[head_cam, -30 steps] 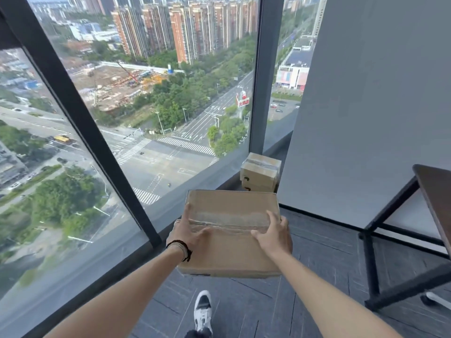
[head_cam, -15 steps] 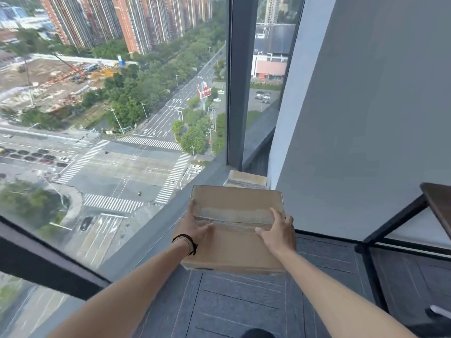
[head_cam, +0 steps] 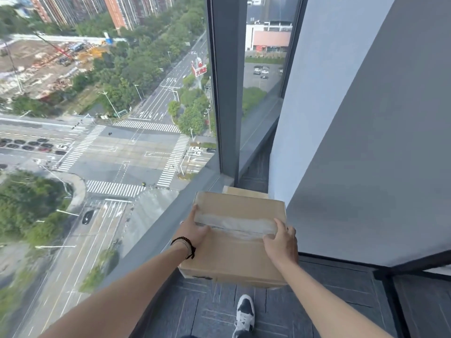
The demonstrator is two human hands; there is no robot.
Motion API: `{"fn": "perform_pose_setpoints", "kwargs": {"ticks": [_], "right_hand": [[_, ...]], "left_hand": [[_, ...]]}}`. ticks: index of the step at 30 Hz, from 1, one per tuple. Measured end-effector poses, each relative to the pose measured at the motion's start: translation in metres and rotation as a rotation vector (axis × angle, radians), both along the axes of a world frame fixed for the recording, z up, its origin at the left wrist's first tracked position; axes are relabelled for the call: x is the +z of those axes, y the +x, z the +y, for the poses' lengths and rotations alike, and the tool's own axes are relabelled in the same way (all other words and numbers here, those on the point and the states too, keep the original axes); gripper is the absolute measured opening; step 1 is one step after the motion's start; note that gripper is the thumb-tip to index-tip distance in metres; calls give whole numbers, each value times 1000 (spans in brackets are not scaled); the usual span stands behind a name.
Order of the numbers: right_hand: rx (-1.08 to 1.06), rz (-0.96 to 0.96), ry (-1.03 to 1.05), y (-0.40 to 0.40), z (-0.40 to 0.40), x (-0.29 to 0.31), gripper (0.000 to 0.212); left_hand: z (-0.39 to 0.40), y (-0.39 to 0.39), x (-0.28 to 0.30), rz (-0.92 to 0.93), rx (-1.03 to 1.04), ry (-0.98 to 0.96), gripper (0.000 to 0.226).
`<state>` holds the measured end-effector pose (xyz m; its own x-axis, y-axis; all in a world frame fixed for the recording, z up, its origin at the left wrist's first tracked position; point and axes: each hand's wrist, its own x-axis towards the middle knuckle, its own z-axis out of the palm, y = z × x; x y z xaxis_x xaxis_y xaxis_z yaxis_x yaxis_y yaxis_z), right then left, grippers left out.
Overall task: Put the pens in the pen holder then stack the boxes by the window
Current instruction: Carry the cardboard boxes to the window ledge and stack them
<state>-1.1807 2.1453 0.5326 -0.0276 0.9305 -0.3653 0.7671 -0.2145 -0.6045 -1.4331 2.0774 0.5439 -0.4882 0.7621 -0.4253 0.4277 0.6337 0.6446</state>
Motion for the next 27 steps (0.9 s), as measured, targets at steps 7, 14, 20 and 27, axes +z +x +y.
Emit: {"fn": "perform_pose_setpoints", "kwargs": {"ticks": [7, 14, 20, 27], "right_hand": [[-76, 24, -90, -30, 122, -31, 68], [-115, 44, -105, -75, 237, -83, 70], [-140, 53, -130, -100, 317, -150, 53], [-204, 65, -190, -113, 350, -218, 47]], "left_hand": [[126, -34, -37, -168, 80, -12, 67], [249, -78, -108, -374, 213, -37, 56], [344, -114, -200, -502, 283, -70, 55], [379, -125, -280, -576, 370, -148, 75]]}}
